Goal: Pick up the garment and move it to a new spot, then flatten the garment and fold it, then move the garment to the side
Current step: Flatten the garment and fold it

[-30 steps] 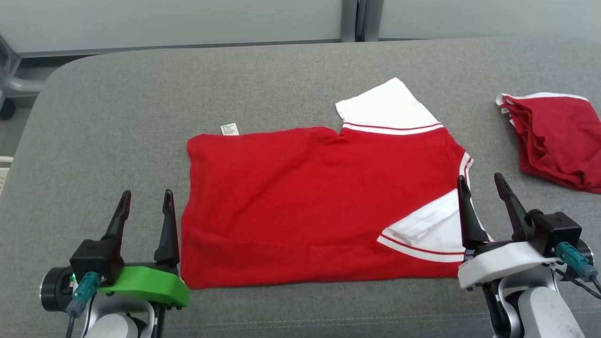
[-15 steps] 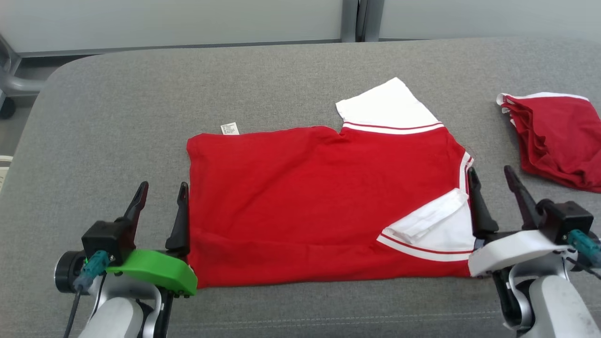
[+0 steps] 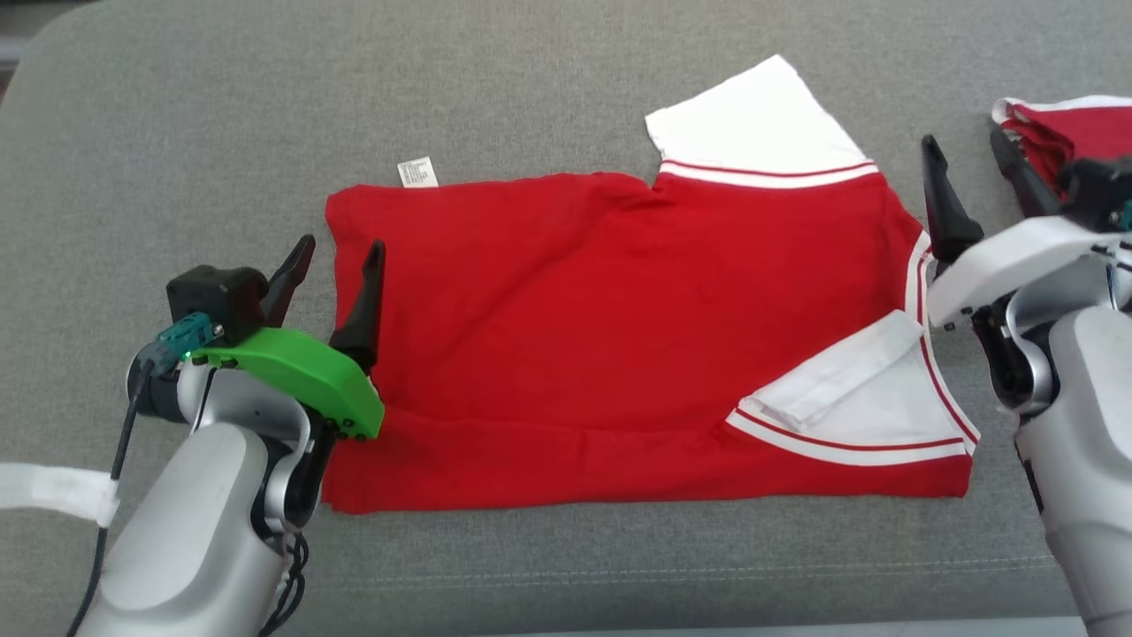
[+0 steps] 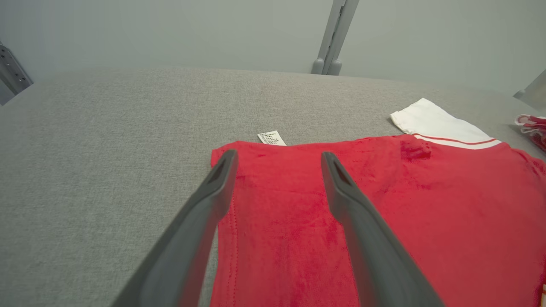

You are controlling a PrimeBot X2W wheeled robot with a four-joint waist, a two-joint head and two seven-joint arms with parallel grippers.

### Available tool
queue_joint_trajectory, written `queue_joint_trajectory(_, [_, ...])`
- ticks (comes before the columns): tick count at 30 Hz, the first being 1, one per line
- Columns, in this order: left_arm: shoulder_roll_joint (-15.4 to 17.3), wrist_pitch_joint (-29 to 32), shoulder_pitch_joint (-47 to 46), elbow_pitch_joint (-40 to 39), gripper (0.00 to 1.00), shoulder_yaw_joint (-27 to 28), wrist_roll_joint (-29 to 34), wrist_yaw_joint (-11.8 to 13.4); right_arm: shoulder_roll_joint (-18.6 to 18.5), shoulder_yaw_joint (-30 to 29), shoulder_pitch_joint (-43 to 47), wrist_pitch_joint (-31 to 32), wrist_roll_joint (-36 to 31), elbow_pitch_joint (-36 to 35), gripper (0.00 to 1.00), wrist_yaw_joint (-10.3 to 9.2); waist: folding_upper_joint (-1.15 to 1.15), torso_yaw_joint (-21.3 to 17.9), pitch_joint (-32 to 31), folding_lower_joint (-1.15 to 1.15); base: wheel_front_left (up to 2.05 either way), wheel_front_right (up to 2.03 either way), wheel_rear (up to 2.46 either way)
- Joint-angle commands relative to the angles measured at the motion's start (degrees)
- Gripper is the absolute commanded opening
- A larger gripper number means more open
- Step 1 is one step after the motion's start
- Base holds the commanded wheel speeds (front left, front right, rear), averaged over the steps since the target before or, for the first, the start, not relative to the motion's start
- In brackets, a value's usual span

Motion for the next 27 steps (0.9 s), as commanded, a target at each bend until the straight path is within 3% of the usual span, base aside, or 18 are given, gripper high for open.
queue_joint_trajectory(1, [-0.4, 0.4, -2.1, 1.0, 1.0, 0.2, -0.7, -0.8, -0.9, 1.3, -2.7, 0.6, 1.4, 1.1, 1.0, -0.03, 0.0, 2.4, 5.7, 0.0, 0.0, 0.0, 0.0])
queue_joint_trajectory(6, [-2.1, 2.6, -8.3, 5.6, 1.0, 0.2, -2.9, -3.8, -5.2, 6.8, -11.6, 4.0, 4.9, 6.4, 1.0, -0.03, 0.0, 4.9, 10.2, 0.0, 0.0, 0.0, 0.0])
queue_joint_trajectory(14, [-4.1, 4.4, -16.3, 12.3, 1.0, -0.1, -4.8, -7.1, -9.0, 14.4, -22.0, 7.4, 8.4, 12.4, 1.0, -0.03, 0.0, 7.3, 14.7, 0.0, 0.0, 0.0, 0.0])
queue_joint_trajectory(27, [-6.8, 6.4, -25.0, 21.5, 1.0, -2.7, -7.2, -10.2, -9.5, 23.0, -35.0, 7.8, 12.4, 25.1, 1.0, -0.03, 0.0, 9.6, 18.1, 0.0, 0.0, 0.0, 0.0])
